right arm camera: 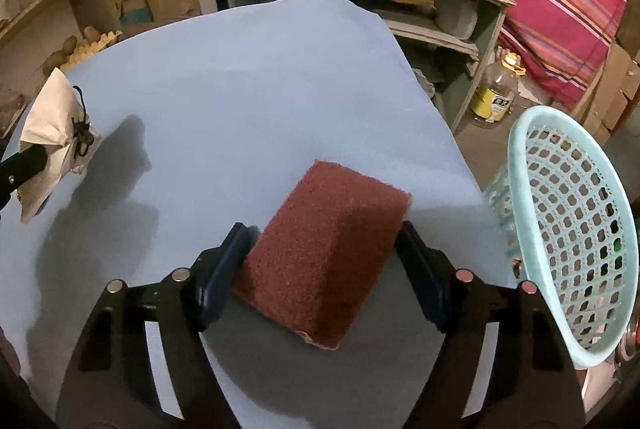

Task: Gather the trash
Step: 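Grasp the maroon sponge with the right tool and carry both items over the basket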

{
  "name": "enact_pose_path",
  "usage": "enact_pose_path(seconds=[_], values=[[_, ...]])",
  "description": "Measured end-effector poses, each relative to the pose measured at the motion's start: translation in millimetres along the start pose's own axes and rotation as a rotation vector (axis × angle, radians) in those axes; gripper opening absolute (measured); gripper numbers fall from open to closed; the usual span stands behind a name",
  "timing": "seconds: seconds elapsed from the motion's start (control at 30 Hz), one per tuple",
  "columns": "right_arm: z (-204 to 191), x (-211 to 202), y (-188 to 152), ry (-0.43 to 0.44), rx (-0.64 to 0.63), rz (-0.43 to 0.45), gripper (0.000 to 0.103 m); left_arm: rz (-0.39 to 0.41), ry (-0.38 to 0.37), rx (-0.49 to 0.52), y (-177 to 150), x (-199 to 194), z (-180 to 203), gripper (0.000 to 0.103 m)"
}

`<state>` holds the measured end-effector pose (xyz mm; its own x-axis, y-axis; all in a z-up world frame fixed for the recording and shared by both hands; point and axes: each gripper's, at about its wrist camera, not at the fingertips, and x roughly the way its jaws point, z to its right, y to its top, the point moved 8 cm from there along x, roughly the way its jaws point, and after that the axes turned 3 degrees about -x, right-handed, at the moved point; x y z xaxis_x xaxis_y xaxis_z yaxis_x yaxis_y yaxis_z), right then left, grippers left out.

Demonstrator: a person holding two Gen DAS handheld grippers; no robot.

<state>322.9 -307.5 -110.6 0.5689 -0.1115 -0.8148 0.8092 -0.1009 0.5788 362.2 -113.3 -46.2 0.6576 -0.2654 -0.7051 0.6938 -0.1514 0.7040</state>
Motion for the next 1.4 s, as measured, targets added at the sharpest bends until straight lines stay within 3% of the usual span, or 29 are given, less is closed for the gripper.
enact_pose_path(seconds=[0.4,0.8,1.13,1.4], values=[[21,-41,22,0.027,0.004,0.140,0.073,0.016,-0.001,0.017,2,-3,4,0.012],[141,-89,29,-0.040,0.103,0.232,0.073,0.072,0.000,0.092,21,-17,52,0.013],[227,-111,1,-0.099,0.159,0.253,0.073,0.109,-0.118,0.184,33,-13,156,0.013],[284,-117,-25,-0.105,0.250,0.244,0.073,0.077,-0.250,0.246,25,4,256,0.013]])
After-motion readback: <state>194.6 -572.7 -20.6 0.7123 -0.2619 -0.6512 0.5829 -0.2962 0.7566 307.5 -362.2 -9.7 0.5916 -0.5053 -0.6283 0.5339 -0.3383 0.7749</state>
